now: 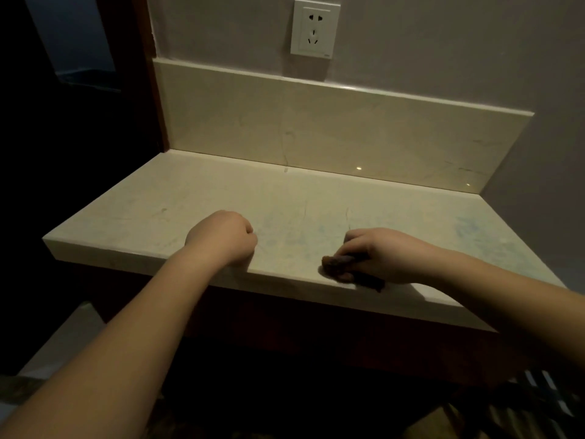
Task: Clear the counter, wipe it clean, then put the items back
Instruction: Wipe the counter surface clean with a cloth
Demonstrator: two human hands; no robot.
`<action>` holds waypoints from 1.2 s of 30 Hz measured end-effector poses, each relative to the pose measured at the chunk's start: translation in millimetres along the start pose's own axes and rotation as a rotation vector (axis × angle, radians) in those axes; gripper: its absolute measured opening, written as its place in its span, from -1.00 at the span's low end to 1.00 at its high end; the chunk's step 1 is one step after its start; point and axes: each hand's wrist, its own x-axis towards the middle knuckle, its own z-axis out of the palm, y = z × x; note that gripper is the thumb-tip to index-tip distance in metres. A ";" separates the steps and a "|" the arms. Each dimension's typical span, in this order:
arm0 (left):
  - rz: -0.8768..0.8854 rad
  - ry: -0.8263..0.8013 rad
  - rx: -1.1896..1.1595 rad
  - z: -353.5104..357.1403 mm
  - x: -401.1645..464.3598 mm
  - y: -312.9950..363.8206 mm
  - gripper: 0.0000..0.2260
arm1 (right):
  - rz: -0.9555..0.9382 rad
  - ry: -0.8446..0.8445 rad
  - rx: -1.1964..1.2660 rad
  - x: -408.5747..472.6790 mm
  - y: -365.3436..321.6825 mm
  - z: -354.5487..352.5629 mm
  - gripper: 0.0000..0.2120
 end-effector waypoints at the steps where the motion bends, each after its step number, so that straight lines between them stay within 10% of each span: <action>1: -0.013 -0.007 0.011 -2.3 -0.4 3.7 -0.74 | 0.024 0.028 0.012 9.2 4.0 -1.3 -0.76; 16: -0.009 0.022 0.173 1.2 -0.9 54.9 -0.68 | -0.068 0.058 0.052 -18.4 20.5 4.7 -0.75; 24: 0.064 -0.016 0.139 9.5 20.9 98.5 -0.72 | 0.196 0.221 0.018 79.5 87.3 -3.5 -0.77; 36: 0.061 -0.122 0.257 10.8 36.6 99.8 -0.69 | 0.001 0.057 0.051 32.1 70.3 -8.2 -0.77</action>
